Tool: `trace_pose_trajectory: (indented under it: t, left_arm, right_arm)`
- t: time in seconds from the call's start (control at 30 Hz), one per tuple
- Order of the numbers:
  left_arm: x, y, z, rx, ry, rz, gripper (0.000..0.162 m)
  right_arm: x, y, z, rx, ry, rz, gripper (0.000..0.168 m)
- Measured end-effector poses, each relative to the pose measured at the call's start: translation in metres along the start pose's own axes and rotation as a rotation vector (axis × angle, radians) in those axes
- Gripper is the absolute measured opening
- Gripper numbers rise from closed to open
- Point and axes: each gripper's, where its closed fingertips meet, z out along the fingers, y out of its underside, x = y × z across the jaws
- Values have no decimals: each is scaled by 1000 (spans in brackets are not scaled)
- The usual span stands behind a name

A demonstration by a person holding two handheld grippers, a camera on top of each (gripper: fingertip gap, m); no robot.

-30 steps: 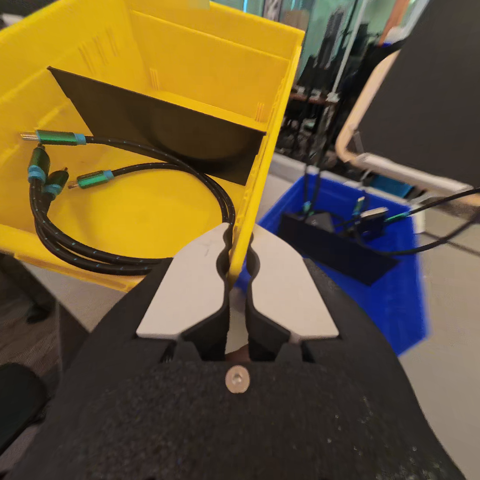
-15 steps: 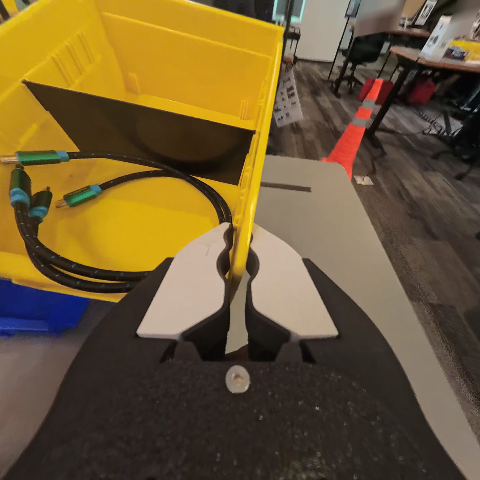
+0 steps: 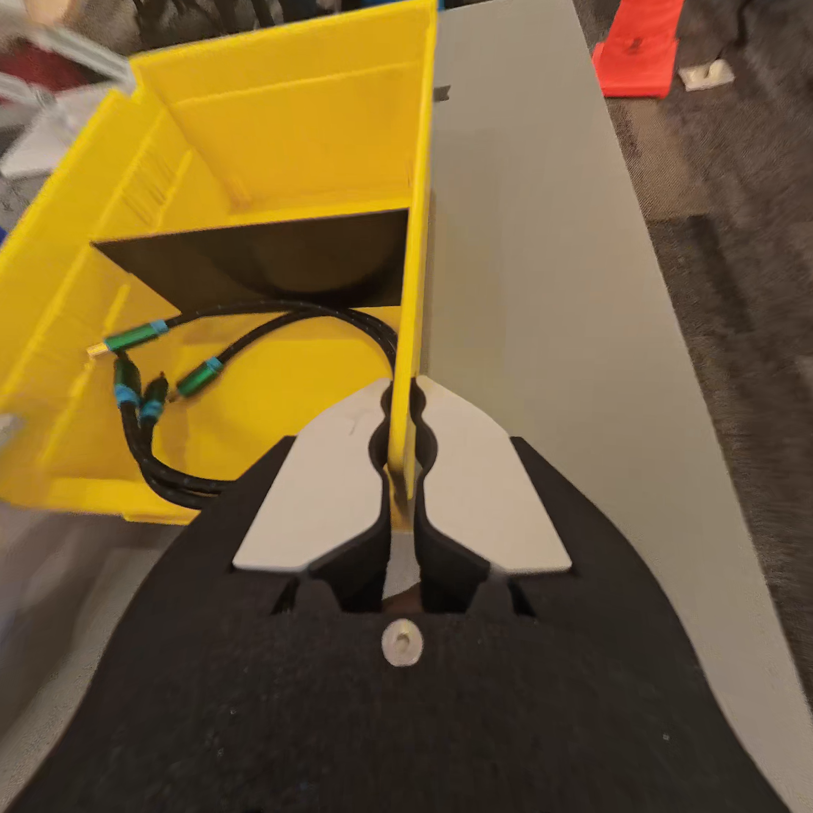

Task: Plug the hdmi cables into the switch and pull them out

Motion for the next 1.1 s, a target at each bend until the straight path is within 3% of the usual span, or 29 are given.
trace_pose_trajectory:
  t: [0.13,0.2,0.37,0.5,0.57,0.63,0.77,0.9,1.0,1.03,1.07,1.1]
  left_arm:
    - [13,1,-16,-60,110,-1,30]
    - [10,-3,-38,-57,174,5,44]
    - [-62,-9,-118,22,121,64,62]
    - [-178,-3,-190,101,-146,70,61]
    - [-242,5,-225,121,-345,86,58]
    - [-289,18,-249,125,-468,62,56]
    - [-331,51,-246,33,-494,14,56]
    - [-338,70,-219,-43,-422,-68,55]
    - [-343,68,-206,-68,-407,-39,45]
    - [-338,67,-202,-69,-357,-40,34]
    - [-334,68,-199,-71,-320,-53,9]
    - [-334,68,-199,-74,-316,-55,6]
  right_arm:
    - [3,1,0,13,-14,49,10]
    - [4,2,-9,-7,21,-42,31]
    - [-1,-43,-56,104,199,-191,40]
    - [-91,-74,-81,210,77,-328,44]
    - [-159,-69,-79,209,-54,-398,47]
    - [-234,-41,-67,145,-227,-469,53]
    - [-361,28,-35,42,-463,-486,57]
    - [-393,69,6,-11,-306,-498,62]
    - [-387,81,27,-60,-180,-383,50]
    - [-383,79,31,-53,-132,-339,36]
    - [-383,73,31,-9,-118,-288,15]
    - [-385,69,31,31,-113,-232,7]
